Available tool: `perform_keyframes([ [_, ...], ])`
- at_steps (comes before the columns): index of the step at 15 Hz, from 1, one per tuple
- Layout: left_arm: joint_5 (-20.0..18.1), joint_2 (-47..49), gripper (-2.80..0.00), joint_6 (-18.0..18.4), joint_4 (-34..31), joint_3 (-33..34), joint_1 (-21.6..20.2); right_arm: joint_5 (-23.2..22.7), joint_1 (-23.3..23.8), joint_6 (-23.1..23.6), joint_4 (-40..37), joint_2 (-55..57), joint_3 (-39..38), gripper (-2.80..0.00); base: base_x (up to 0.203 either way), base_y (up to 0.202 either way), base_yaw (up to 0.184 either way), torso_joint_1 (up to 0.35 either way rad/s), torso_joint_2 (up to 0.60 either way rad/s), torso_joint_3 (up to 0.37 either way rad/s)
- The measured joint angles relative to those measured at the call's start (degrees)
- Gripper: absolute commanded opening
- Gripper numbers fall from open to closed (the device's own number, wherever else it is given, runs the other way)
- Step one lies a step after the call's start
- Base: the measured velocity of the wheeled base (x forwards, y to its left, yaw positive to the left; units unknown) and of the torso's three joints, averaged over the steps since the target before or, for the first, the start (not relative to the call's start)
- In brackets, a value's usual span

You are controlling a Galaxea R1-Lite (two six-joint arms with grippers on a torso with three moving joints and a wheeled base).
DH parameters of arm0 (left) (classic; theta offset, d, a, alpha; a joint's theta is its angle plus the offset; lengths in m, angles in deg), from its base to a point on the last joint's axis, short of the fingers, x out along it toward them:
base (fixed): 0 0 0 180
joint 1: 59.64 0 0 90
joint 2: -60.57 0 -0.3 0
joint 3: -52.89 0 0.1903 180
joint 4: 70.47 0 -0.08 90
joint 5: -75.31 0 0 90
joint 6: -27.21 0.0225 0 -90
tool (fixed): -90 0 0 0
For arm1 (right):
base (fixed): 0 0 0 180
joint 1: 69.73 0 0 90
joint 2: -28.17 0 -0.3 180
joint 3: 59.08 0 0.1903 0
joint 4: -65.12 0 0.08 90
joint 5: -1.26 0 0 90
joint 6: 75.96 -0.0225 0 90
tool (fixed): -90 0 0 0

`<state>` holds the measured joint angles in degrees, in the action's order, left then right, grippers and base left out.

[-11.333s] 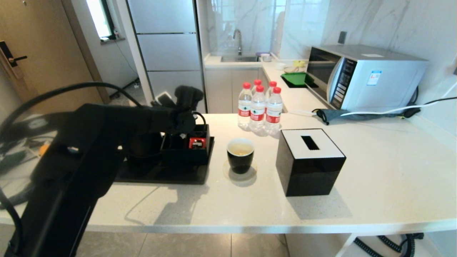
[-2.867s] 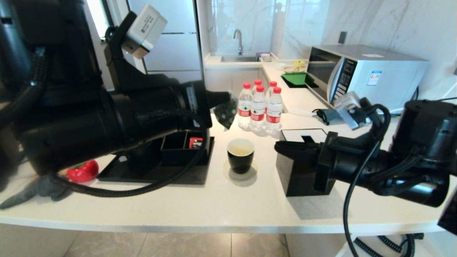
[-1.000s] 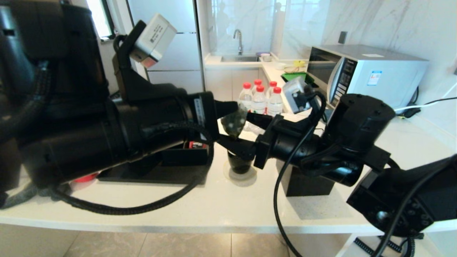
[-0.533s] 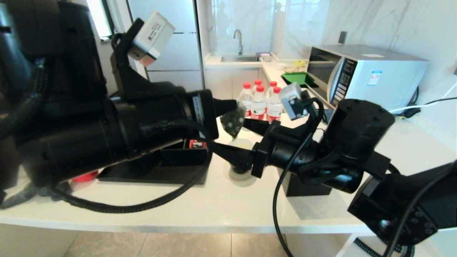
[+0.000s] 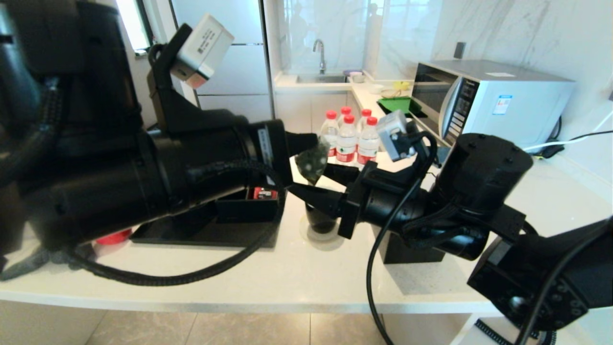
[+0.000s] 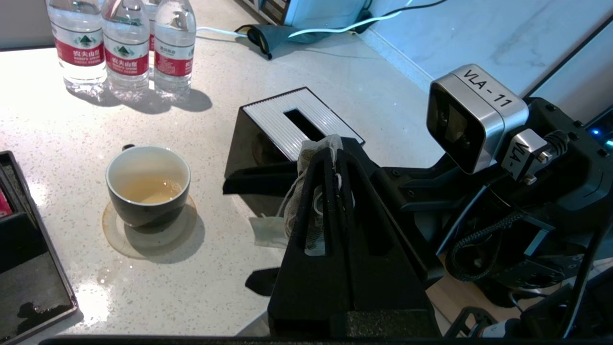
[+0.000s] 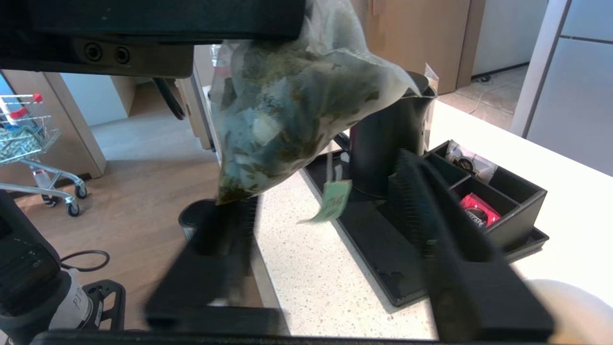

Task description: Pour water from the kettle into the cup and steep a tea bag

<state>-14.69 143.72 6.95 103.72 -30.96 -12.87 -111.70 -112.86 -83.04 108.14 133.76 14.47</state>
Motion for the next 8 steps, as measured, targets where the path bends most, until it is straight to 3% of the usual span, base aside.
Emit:
perform_keyframes([
  [8, 0.0, 0.2, -2.8, 0.0, 0.0, 0.3, 0.1, 0.0, 0.0, 0.0, 0.0, -0.2, 0.2, -2.8, 0.0, 0.0, 0.0, 0.0, 0.0, 0.0],
])
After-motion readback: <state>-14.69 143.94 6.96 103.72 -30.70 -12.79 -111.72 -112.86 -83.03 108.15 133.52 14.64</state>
